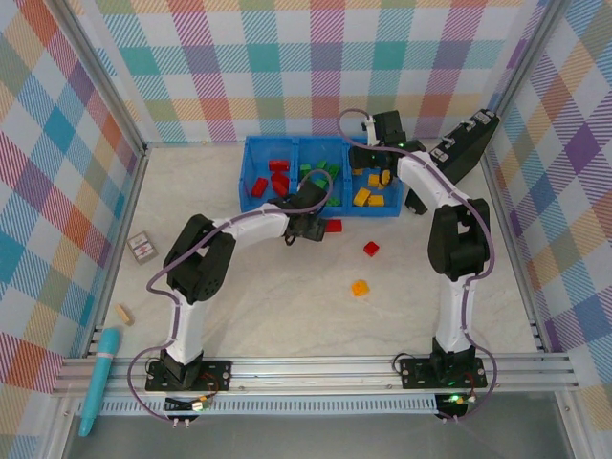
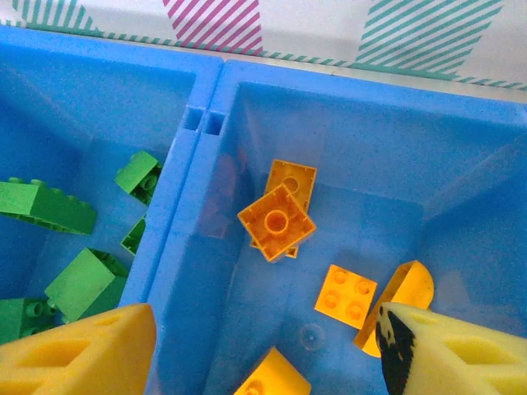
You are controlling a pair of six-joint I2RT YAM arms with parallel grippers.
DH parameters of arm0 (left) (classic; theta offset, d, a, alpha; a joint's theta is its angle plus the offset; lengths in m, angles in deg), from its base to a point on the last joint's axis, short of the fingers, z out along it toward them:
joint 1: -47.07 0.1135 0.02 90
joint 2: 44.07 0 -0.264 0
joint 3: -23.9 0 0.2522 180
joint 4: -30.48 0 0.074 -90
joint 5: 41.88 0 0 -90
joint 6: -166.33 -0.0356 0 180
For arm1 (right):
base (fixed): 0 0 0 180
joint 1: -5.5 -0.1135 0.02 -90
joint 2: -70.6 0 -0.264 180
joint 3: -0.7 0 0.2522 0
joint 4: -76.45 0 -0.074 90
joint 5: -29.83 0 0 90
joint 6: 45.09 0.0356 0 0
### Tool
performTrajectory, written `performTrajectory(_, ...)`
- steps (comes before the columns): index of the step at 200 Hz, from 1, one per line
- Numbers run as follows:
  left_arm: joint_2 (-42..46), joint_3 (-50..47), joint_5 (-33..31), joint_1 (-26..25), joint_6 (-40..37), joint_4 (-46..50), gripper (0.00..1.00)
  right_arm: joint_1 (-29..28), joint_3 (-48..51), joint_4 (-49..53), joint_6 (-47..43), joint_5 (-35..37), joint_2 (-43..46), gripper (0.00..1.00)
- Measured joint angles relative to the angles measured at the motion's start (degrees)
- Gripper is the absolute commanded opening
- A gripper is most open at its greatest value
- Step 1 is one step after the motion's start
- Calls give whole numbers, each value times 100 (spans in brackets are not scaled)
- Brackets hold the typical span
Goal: Sort the legos into containers by color
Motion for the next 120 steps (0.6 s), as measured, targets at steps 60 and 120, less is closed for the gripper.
performTrajectory(60, -57, 129, 111, 144, 50, -61, 78, -2, 328, -83, 24, -79, 131, 72)
performTrajectory(120, -282, 138, 299, 164, 153, -170, 68, 2, 828, -109, 44, 57, 538, 72)
